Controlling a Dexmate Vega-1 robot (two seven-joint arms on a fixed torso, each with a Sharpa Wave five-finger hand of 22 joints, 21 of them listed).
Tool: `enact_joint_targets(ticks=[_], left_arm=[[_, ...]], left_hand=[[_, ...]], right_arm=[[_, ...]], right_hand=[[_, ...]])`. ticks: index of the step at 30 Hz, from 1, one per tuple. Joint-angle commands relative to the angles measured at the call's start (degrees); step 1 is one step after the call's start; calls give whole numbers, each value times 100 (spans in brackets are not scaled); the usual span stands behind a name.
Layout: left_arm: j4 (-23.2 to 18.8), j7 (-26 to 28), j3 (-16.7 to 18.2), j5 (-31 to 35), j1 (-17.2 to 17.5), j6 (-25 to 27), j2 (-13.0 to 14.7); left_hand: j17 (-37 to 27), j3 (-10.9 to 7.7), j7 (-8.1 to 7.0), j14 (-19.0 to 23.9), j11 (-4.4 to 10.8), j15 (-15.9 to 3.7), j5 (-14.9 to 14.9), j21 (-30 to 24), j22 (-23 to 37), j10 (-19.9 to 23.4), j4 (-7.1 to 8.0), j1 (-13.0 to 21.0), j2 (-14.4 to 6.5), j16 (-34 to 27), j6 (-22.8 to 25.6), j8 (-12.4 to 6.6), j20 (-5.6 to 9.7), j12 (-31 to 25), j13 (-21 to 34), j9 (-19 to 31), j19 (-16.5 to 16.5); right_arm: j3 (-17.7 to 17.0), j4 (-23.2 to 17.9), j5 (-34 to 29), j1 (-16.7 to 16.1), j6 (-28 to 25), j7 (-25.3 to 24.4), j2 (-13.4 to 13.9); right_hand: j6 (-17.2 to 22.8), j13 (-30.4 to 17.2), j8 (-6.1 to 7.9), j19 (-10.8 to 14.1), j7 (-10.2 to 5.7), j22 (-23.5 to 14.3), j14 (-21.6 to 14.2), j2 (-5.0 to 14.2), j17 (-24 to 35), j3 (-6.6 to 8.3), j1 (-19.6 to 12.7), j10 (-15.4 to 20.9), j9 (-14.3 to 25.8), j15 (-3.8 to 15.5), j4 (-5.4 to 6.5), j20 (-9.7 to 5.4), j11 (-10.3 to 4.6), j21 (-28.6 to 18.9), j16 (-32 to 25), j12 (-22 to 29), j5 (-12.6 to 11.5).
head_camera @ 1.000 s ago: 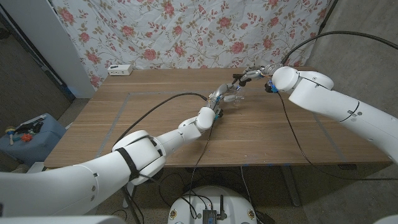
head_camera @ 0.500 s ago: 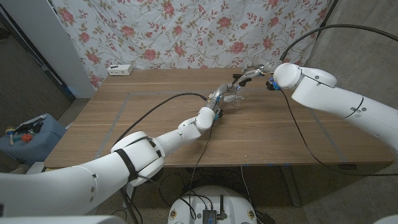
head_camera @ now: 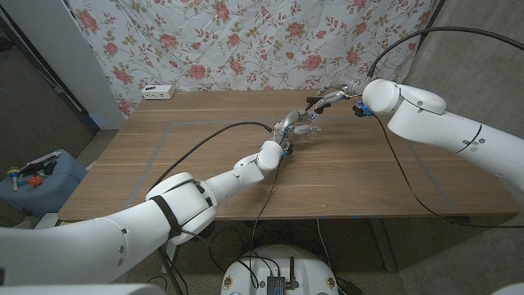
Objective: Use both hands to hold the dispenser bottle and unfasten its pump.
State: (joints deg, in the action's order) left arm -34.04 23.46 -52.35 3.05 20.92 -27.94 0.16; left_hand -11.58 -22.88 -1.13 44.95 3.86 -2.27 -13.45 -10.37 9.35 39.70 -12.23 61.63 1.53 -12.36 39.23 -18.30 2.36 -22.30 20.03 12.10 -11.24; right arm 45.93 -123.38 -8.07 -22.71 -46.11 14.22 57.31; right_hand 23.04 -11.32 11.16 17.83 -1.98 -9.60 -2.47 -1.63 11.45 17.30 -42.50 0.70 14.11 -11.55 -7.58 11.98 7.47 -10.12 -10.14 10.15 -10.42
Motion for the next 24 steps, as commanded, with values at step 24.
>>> enact_joint_targets(ticks=[24], left_arm=[[415, 130, -82, -1, -134, -337, -149]], left_hand=[[-23, -330, -203, 364, 612, -709, -6, -11, 1, 924, 314, -671, -760, -26, 1115, -56, 360, -16, 1085, 22, -70]], right_arm=[[-376, 483, -865, -348, 583, 583, -236]], right_hand=[[405, -31, 297, 30, -120, -13, -32, -198, -13, 73, -247, 19, 85, 58, -178, -110, 9, -65, -117, 112, -29]])
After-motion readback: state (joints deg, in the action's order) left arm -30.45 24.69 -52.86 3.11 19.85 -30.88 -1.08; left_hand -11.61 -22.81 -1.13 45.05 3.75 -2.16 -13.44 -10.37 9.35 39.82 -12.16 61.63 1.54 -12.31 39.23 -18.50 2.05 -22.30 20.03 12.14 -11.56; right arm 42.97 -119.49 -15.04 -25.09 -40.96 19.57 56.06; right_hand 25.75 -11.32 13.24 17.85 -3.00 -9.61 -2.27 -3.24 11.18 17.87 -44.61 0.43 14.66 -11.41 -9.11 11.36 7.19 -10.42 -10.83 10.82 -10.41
